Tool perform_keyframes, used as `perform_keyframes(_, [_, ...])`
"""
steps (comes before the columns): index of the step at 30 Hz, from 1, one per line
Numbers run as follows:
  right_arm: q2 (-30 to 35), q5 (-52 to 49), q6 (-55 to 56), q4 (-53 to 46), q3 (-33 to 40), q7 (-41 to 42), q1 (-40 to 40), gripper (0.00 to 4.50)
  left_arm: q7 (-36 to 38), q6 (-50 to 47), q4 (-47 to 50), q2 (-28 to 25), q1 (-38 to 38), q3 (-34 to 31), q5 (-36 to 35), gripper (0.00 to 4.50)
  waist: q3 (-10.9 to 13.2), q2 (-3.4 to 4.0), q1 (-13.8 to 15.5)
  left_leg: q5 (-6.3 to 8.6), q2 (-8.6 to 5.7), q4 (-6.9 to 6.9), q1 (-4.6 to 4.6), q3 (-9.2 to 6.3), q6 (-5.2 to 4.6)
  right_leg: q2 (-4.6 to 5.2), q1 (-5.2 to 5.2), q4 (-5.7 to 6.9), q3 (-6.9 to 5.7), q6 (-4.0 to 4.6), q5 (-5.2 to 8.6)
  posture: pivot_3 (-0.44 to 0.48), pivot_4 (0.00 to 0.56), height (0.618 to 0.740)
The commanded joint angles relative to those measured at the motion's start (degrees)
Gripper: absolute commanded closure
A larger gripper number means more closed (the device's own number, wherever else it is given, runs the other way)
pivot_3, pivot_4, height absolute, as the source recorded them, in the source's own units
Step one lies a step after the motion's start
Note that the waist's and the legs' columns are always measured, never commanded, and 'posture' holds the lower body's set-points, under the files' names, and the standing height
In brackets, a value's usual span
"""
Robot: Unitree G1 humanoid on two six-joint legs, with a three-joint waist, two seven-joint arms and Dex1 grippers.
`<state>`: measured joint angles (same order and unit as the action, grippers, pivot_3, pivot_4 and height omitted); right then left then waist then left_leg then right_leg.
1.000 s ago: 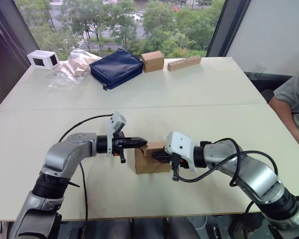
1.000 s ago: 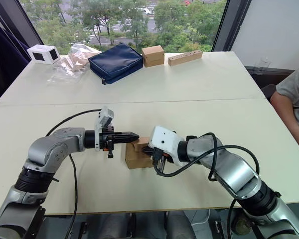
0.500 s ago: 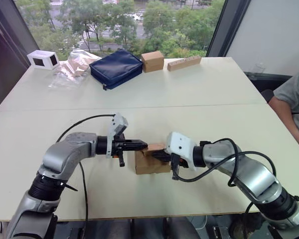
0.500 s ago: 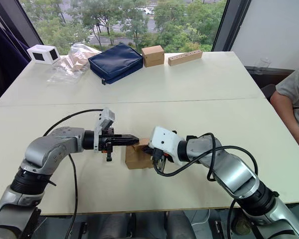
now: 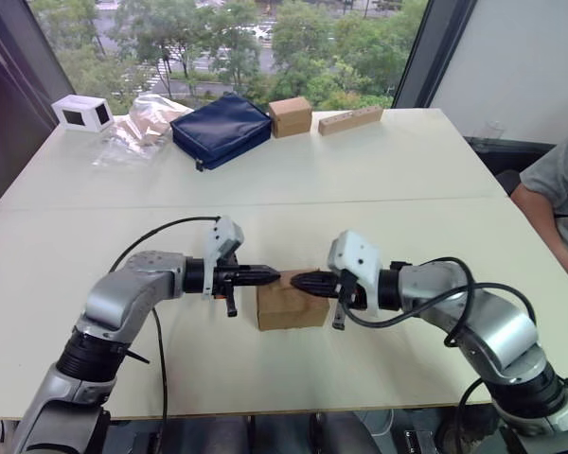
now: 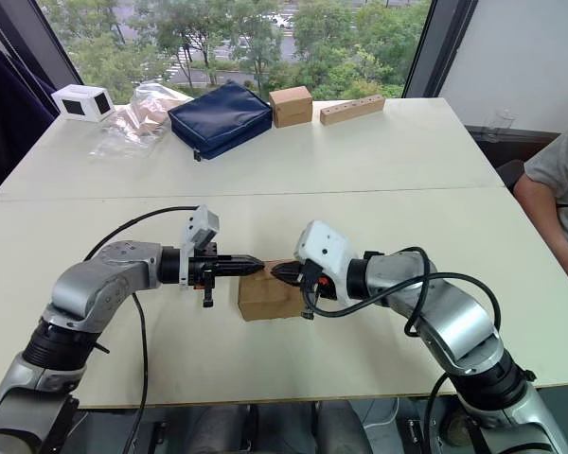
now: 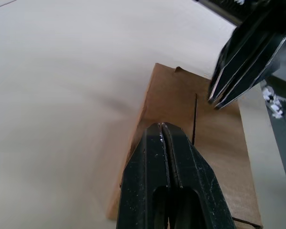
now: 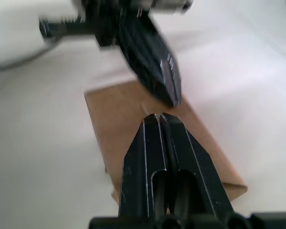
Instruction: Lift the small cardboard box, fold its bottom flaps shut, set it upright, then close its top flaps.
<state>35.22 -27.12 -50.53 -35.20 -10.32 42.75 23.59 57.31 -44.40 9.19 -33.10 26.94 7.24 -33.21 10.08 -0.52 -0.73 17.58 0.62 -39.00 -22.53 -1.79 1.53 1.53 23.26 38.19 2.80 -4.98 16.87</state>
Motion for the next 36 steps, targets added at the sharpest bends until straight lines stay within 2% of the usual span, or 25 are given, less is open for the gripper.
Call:
perform_keyframes(1, [-1.2,-3.7,-0.8,-1.6,5.2,-1.5,0.8,4.50,-0.9,-3.1,2.2,0.0,1.8,-4.6,-4.4,4.47,0.0,0.00,0.0,0.00,0.00,0.00,0.00,0.00,0.00,0.00,0.00,0.00,0.00,0.00,0.00,0.000,0.150,0.740])
perform_keyframes(7, [0.5,-1.1,1.6,1.1,2.8,-1.7,0.3,4.50,-2.4,-5.4,5.5,-0.3,1.8,-4.6,-5.7,4.47,0.0,0.00,0.0,0.00,0.00,0.00,0.00,0.00,0.00,0.01,0.00,0.00,0.00,0.00,0.00,0.000,0.150,0.740])
perform_keyframes(14, [2.1,2.5,3.5,3.1,-1.8,-1.1,0.3,4.50,-2.5,-1.9,6.9,-1.3,-0.8,0.5,-0.8,4.47,0.0,0.00,-0.1,0.00,0.00,0.01,0.00,0.01,0.00,0.00,0.01,0.00,0.00,0.00,0.00,0.000,0.150,0.740])
perform_keyframes(19, [2.7,4.1,4.0,3.7,-3.7,-0.5,0.4,4.50,-3.3,-1.0,7.0,-0.6,-1.7,0.9,-0.1,4.47,0.0,0.00,0.0,0.00,0.00,0.01,0.00,0.01,0.00,0.00,0.02,-0.01,0.01,0.00,0.00,0.000,0.150,0.740])
perform_keyframes(26, [3.8,8.1,5.3,5.4,-7.7,0.1,-0.3,4.50,-1.7,3.6,7.0,-3.4,-3.8,5.3,5.4,4.47,0.0,0.01,0.0,0.00,0.00,0.01,0.01,0.01,0.00,0.00,0.01,-0.02,0.01,0.00,0.00,0.000,0.150,0.740])
perform_keyframes(36, [3.2,8.7,6.3,6.1,-7.0,0.5,-0.5,4.50,-2.3,4.4,6.2,-2.3,-4.1,3.3,4.7,4.47,0.0,0.01,0.0,0.00,0.00,0.01,0.06,0.01,0.00,0.00,-0.06,-0.02,0.01,0.00,0.00,0.000,0.150,0.740])
